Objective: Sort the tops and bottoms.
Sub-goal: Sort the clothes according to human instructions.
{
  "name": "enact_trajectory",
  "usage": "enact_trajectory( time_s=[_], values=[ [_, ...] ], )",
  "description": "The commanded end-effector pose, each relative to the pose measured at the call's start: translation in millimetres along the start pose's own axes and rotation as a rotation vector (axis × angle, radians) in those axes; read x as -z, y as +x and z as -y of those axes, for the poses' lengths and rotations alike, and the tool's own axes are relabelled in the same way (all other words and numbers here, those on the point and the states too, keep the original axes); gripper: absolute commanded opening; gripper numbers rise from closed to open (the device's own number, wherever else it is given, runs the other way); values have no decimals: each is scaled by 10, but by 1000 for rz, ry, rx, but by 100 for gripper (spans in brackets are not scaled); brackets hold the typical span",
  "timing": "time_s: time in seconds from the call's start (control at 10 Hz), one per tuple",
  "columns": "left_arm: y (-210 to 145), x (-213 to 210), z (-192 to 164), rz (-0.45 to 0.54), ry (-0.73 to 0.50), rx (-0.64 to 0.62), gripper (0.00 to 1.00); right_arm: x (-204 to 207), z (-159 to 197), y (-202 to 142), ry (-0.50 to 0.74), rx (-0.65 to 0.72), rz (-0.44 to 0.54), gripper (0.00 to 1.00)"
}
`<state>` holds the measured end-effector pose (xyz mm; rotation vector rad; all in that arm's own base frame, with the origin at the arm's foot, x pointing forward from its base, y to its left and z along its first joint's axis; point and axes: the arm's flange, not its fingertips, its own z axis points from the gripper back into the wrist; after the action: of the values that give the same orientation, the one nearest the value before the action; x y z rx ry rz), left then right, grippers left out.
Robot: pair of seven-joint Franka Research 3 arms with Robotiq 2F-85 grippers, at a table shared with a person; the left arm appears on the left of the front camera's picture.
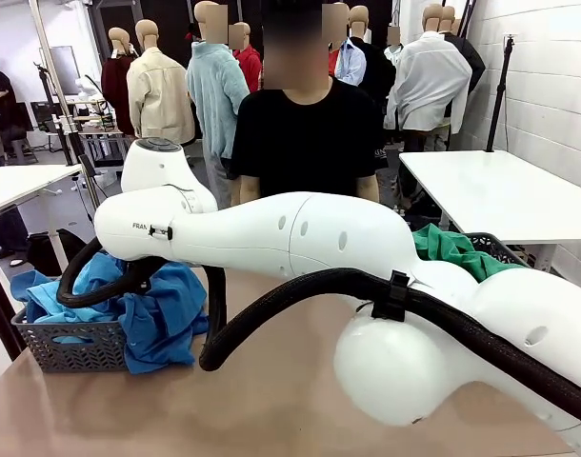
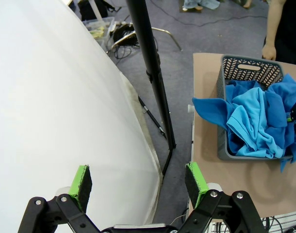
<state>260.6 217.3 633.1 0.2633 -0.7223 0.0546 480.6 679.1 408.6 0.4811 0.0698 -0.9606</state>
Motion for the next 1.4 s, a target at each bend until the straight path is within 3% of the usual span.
enact_trajectory(
  time_s=[0.0, 0.2, 0.4, 0.6, 0.9, 1.0, 1.1, 1.2, 1.3],
  values=[
    [-22, 9, -13, 6, -11, 12, 100, 439, -2053, -821, -6, -44, 59, 80],
    [-22, 9, -13, 6, -11, 12, 100, 90, -1984, -803, 10, -156, 150, 80],
    [-22, 9, -13, 6, -11, 12, 100, -352, -1877, -808, 11, -229, 157, 80],
    [-22, 9, -13, 6, -11, 12, 100, -705, -1682, -863, -92, -413, 146, 80],
    [-22, 9, -13, 6, -11, 12, 100, -1330, -1504, -664, -139, -598, 118, 80],
    [-22, 9, -13, 6, -11, 12, 100, -1526, -1340, -533, -223, -785, 130, 80],
    [-22, 9, -13, 6, -11, 12, 100, -1693, -1165, -341, -297, -1042, 237, 80],
    [-22, 9, -13, 6, -11, 12, 100, -1785, -1076, -192, -302, -1246, 277, 80],
    [-22, 9, -13, 6, -11, 12, 100, -1822, -1101, -158, -229, -1244, 266, 80]
  ],
)
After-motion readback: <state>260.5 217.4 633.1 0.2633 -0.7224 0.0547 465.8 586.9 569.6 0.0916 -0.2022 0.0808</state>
